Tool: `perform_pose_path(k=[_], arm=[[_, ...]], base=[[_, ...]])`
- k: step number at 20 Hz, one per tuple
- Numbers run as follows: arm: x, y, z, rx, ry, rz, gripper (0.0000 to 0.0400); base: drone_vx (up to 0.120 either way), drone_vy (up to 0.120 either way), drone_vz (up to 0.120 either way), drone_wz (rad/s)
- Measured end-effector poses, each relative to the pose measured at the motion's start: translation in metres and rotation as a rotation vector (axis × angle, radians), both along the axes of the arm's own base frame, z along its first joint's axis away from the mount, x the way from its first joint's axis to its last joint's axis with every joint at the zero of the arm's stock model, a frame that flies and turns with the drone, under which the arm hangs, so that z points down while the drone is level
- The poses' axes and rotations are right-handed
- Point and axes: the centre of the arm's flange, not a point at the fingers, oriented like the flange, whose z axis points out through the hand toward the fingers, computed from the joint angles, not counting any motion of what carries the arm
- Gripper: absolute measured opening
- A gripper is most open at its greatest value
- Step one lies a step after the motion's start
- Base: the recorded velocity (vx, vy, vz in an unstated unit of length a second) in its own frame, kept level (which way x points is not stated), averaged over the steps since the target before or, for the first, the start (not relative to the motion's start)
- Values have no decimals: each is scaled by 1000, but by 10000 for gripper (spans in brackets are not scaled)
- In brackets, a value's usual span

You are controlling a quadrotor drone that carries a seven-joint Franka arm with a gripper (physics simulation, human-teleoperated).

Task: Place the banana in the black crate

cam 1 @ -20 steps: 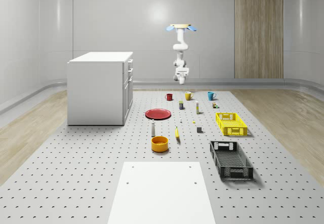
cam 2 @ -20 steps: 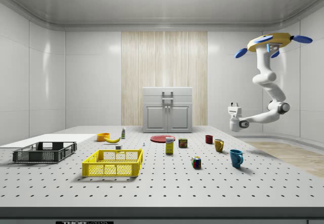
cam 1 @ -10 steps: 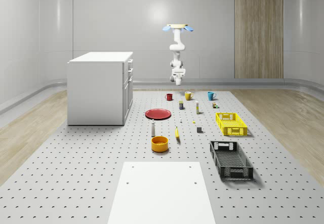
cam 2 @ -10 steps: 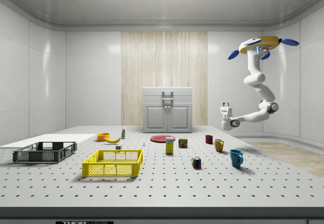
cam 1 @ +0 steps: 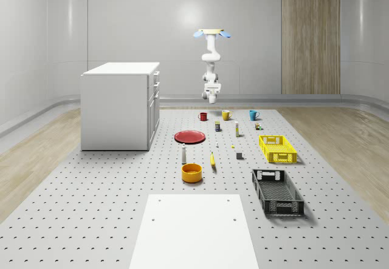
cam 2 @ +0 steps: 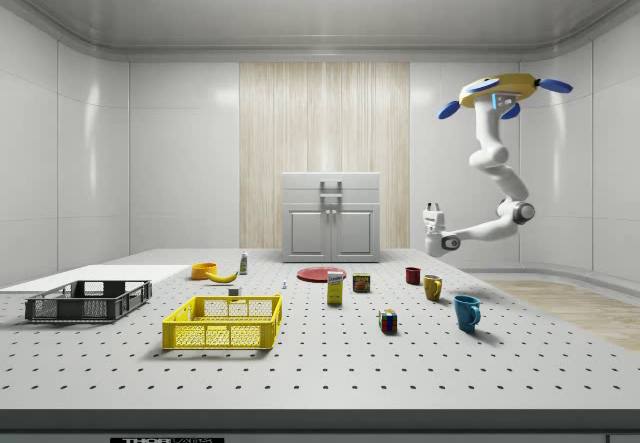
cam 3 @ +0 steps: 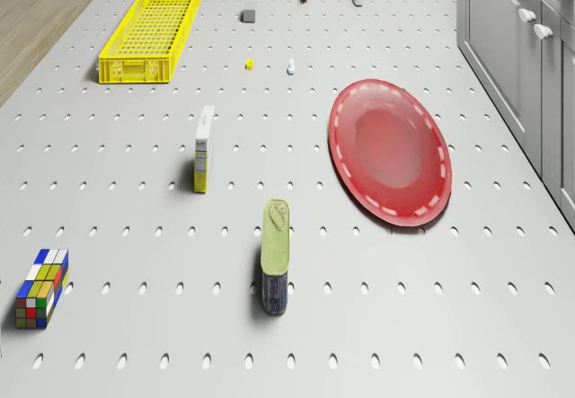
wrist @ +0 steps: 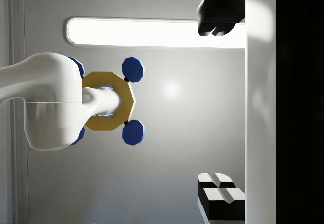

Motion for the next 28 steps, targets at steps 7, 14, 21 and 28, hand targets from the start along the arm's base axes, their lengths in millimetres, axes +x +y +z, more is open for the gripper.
perform_pose_path(k=[7,14,21,28], arm=[[-1,4,0,-39,-5,-1,400],[-1,16,-2,-165,-10,-4,400],[-1,53,-17,-564,-14,-14,400],[1,97,-100,-1547,-12,-41,400]], base=[[120,0,0,0],[120,0,0,0],[120,0,0,0],[120,0,0,0]])
